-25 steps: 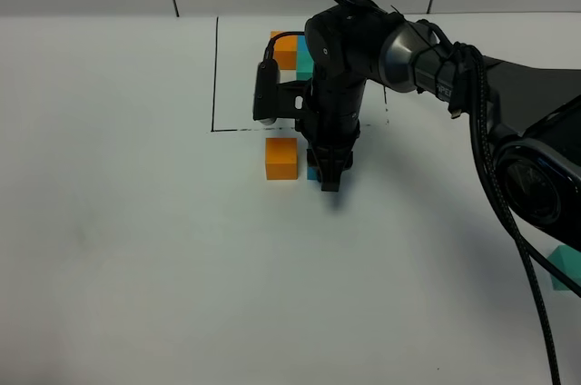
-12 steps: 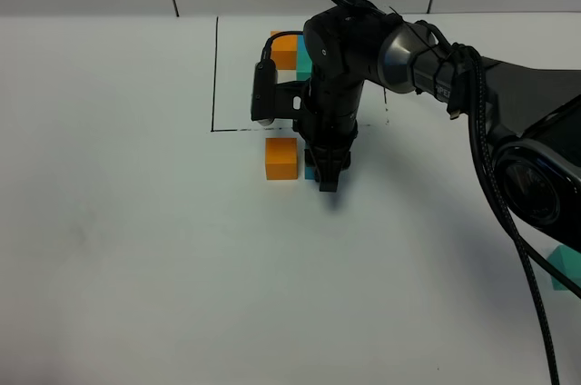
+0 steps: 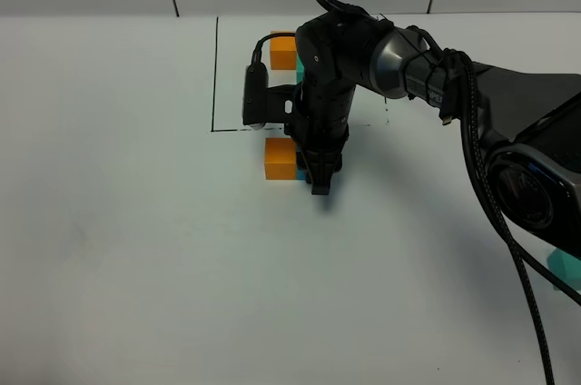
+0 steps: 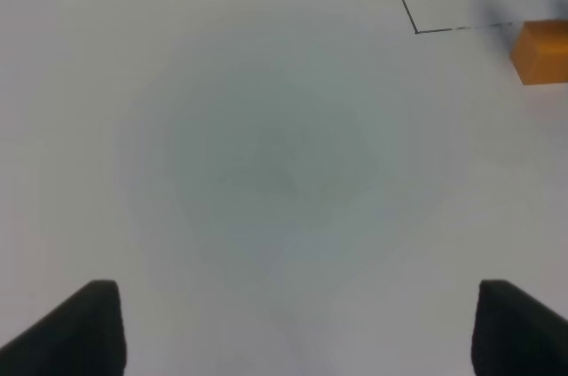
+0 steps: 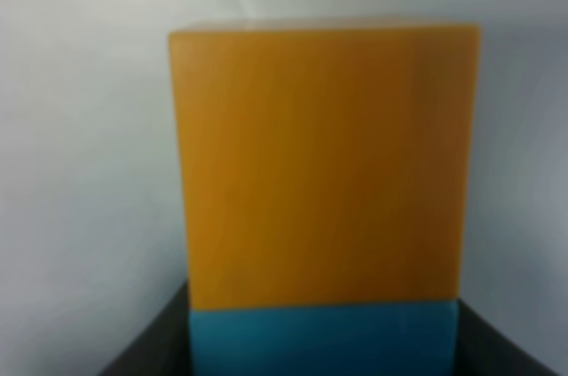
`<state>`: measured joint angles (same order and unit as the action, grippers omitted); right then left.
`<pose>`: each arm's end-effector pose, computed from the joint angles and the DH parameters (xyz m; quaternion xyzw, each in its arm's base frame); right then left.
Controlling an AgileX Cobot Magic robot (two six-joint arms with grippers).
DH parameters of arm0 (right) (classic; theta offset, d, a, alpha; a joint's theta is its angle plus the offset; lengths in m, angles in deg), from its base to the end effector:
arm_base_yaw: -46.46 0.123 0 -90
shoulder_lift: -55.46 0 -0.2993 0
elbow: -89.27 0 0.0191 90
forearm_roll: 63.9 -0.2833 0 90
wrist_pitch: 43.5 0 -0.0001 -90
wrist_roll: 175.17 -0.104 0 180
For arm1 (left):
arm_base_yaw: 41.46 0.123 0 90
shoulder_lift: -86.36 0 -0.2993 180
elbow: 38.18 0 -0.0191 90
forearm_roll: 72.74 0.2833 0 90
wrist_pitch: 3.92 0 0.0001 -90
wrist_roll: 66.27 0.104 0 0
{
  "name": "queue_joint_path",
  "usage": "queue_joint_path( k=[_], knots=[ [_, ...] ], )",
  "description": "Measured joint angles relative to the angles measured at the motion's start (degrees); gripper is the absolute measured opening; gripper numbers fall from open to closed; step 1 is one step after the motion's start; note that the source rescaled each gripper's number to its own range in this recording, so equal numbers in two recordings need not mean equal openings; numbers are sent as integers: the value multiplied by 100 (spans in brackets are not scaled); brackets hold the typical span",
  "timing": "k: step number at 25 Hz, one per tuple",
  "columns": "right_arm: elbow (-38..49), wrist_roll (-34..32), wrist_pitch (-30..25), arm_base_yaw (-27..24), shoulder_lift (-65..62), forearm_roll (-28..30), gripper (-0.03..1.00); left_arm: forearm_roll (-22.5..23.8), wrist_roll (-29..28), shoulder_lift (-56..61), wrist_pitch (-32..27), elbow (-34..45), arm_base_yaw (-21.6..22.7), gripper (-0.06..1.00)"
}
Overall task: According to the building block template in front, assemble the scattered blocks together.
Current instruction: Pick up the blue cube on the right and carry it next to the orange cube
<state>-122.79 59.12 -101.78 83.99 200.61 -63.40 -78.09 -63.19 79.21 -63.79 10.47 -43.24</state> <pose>0.4202 0.3218 0.0977 -0.7176 0.6924 -0.0148 0.0739 0.0198 -0.0090 0.2905 0.0375 0.8448 -0.0406 0.5323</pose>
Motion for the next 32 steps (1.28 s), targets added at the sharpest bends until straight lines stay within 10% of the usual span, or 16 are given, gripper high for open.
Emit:
queue_joint_path(
  k=[25,32],
  knots=[
    [-6,0,-1,11,25,58,3,0,0,0,0,0,0,77],
    [-18,-118,-129,0,0,160,53,0,0,0,0,0,0,77]
  ],
)
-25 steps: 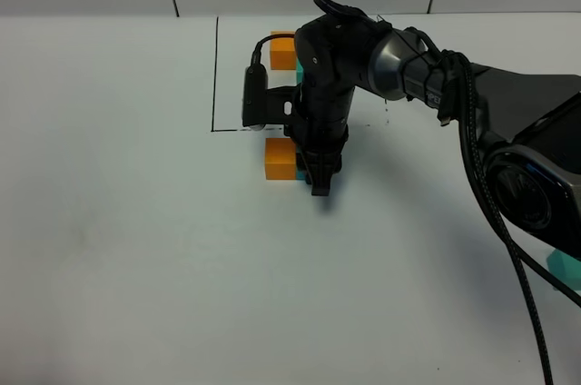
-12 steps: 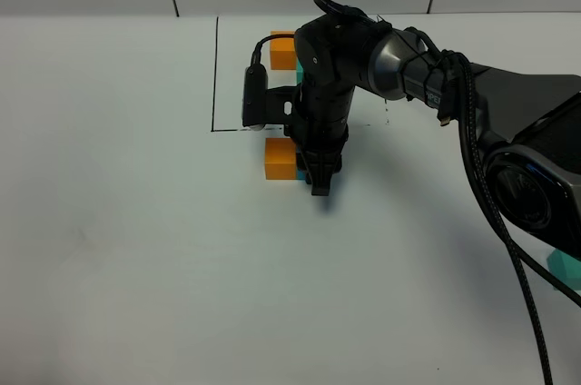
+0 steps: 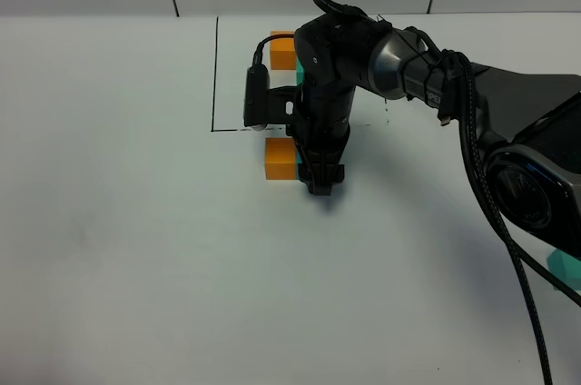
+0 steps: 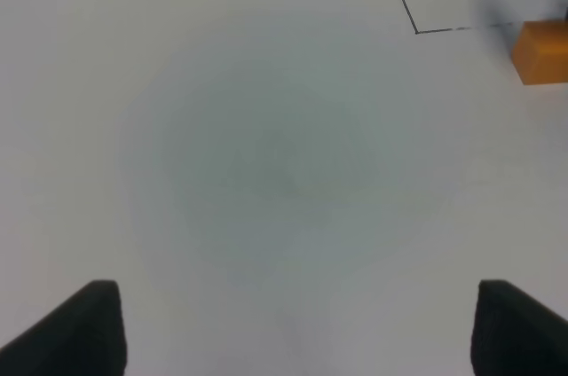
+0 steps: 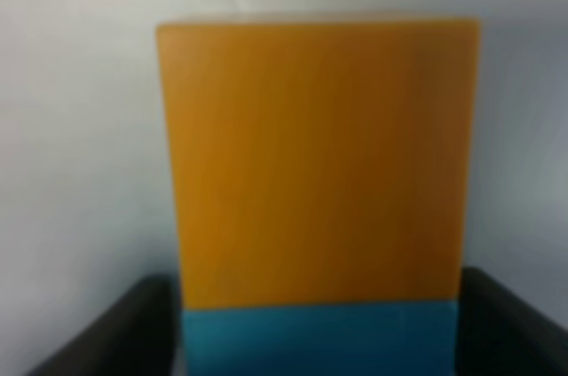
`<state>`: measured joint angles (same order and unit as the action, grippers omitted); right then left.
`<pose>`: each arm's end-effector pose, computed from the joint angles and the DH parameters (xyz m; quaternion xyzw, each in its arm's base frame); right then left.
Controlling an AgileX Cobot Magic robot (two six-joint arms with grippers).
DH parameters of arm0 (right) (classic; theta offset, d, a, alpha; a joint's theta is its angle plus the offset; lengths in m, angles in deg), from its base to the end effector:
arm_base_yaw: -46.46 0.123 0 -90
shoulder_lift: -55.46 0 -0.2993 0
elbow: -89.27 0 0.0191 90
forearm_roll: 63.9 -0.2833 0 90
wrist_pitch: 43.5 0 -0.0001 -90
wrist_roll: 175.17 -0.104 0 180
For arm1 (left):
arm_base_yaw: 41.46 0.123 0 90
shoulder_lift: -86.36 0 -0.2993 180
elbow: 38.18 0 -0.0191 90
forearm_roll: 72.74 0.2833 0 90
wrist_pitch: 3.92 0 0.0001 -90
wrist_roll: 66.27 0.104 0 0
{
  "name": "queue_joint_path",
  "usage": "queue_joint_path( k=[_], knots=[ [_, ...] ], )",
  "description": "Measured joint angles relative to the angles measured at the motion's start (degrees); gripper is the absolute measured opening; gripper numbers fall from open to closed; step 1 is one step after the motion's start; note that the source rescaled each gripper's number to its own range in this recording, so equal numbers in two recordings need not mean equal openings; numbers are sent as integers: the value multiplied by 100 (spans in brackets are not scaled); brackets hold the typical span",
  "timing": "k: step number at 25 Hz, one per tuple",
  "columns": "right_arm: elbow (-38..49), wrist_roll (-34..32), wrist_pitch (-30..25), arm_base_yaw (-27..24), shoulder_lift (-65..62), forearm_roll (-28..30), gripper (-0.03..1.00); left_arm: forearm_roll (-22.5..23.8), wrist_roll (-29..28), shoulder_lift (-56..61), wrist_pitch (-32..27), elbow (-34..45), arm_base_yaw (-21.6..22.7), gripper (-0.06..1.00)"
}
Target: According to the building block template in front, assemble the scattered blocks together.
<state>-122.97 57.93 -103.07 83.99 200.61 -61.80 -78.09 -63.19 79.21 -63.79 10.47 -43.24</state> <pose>0.4204 0.3188 0.0983 -0.7151 0.6957 -0.0251 0.0627 0.0198 -0.0090 0.2905 0.0375 0.8448 -0.0406 0.5323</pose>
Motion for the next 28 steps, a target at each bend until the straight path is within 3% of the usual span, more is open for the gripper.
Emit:
queue_joint_path(
  k=[3,6,10,18,21,28],
  knots=[
    [39,-294,-234,-38,-67,32,72,0,0,0,0,0,0,77],
    [46,-773,-773,-196,-270,-102,81,0,0,0,0,0,0,77],
    [242,-1358,-941,-683,-694,-433,82,0,0,0,0,0,0,77],
    [1648,-2085,-978,-1860,-1890,-678,81,-2,0,0,0,0,0,77],
    [2502,-2456,-696,-2340,-2514,-684,81,-2,0,0,0,0,0,77],
    [4819,-3841,723,-3270,-4177,-580,78,-2,0,0,0,0,0,76]
  ],
)
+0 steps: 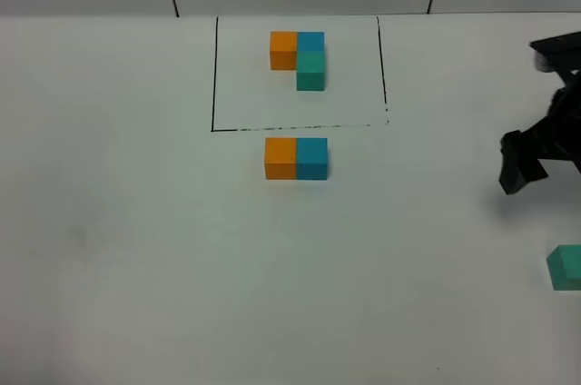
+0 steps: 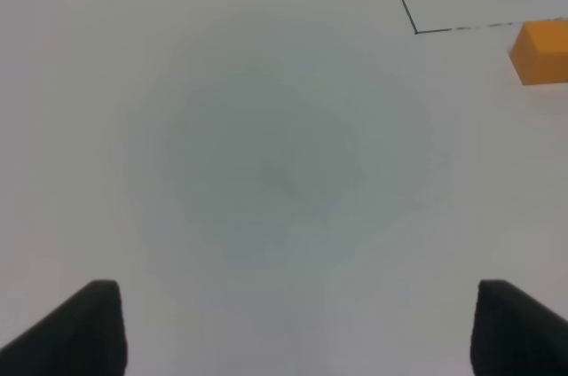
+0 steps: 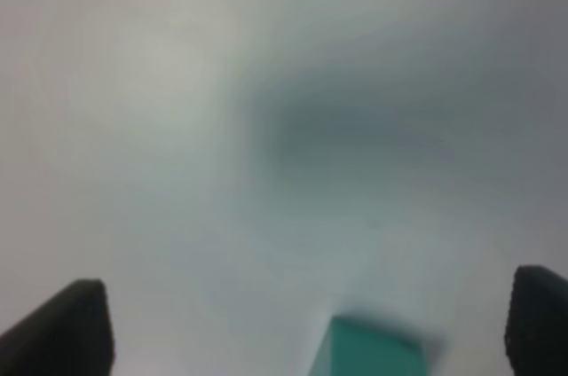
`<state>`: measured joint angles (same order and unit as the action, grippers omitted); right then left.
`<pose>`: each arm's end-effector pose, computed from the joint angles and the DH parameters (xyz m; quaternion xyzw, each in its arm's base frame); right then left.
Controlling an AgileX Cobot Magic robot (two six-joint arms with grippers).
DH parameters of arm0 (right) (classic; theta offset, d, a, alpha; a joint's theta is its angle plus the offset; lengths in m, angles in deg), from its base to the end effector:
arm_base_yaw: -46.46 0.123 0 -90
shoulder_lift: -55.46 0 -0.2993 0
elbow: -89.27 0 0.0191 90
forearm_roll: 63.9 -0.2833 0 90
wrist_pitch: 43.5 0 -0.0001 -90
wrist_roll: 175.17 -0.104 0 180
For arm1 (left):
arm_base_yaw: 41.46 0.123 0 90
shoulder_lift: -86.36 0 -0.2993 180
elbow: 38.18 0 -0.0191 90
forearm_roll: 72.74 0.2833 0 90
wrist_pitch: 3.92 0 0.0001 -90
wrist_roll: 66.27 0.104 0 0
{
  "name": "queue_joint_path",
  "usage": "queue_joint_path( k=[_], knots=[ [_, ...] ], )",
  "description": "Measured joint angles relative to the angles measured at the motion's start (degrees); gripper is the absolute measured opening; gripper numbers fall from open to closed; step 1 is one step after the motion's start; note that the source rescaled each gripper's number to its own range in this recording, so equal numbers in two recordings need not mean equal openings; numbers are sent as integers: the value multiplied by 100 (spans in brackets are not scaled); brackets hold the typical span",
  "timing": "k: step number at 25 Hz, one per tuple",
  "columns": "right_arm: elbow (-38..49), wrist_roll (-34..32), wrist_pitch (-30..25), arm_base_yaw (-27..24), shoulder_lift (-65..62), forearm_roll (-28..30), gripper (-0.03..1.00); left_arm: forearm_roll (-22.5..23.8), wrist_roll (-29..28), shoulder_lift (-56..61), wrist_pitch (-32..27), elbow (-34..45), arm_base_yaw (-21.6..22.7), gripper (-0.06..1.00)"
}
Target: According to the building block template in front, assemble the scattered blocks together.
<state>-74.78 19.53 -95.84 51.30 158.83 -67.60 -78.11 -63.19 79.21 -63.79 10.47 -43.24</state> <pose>0.3390 0.0340 0.1893 -0.1516 0.9854 0.0206 0.0747 0.0198 -0.0090 0.2905 0.0375 0.8448 -0.0408 0.5323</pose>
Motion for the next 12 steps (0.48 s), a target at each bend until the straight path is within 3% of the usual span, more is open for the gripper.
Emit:
queue_joint_path(
  k=[5,12],
  knots=[
    [1313,-1550,897,-261,-1025,517,78,0,0,0,0,0,0,76],
    [2249,-1857,1200,-279,-1383,615,78,0,0,0,0,0,0,76]
  ],
)
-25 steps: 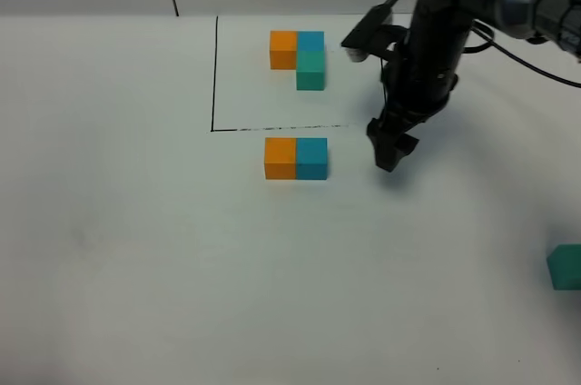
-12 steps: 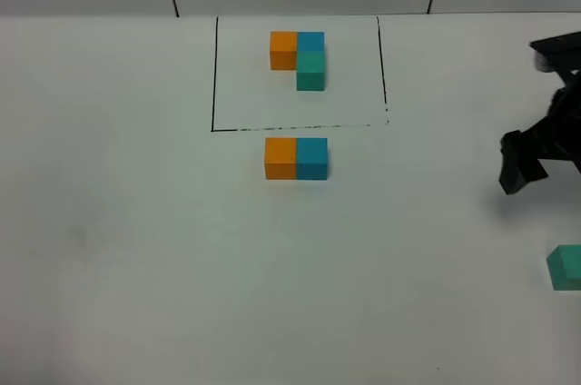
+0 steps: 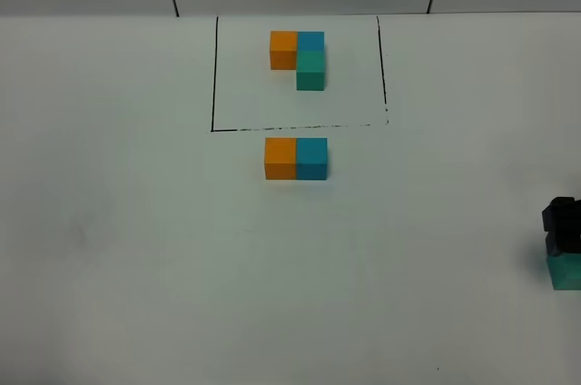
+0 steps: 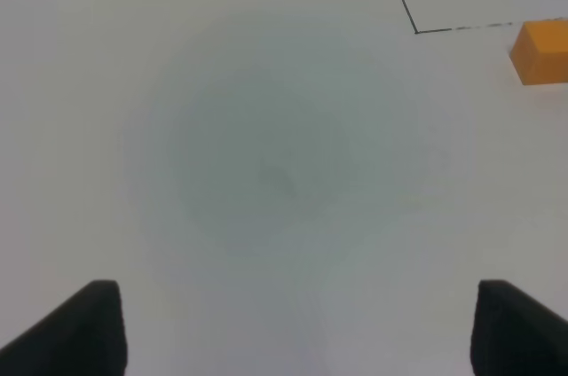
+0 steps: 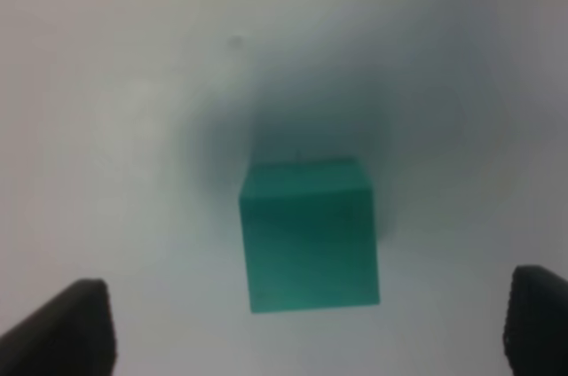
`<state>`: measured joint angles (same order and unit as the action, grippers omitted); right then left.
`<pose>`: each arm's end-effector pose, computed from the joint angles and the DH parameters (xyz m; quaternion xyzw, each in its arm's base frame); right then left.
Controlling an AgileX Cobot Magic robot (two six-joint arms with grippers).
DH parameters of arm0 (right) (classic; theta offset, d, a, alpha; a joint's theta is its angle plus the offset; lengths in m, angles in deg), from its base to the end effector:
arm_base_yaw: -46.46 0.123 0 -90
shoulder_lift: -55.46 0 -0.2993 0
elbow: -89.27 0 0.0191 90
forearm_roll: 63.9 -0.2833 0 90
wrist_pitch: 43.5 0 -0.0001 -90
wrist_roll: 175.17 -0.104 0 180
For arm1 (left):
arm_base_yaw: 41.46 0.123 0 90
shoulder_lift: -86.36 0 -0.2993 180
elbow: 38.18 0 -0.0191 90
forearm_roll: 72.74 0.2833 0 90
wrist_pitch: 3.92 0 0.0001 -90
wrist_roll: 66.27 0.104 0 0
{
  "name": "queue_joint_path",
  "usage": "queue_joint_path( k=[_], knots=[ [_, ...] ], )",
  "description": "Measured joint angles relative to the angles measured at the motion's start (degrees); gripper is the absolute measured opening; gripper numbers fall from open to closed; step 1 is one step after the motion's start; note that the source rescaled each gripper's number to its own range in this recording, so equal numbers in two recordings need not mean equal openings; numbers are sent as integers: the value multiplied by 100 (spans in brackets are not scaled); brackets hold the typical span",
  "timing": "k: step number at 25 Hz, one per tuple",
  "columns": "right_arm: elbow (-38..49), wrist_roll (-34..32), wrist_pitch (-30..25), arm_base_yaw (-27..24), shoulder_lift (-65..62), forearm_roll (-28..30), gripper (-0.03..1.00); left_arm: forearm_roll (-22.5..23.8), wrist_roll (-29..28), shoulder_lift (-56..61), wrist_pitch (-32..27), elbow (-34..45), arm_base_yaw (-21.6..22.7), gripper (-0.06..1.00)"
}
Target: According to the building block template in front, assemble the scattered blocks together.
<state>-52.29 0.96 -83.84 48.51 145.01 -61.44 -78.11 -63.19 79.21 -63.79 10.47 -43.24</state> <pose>0.2536 0.0062 0.1611 0.0009 0.9947 -0.0102 0.1023 0.0198 -0.0090 0.2905 0.0375 0.8448 -0.0408 0.5323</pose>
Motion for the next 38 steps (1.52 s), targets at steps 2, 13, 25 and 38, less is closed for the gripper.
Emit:
queue_joint_path(
  k=[2,13,25,38],
  knots=[
    [177,0,269,0,-7,-1,78,0,0,0,0,0,0,76],
    [392,0,1087,-147,610,254,78,0,0,0,0,0,0,76],
    [434,244,1371,-334,1245,151,78,0,0,0,0,0,0,76],
    [434,261,1161,-334,1303,-182,3,0,0,0,5,0,0,76]
  ],
)
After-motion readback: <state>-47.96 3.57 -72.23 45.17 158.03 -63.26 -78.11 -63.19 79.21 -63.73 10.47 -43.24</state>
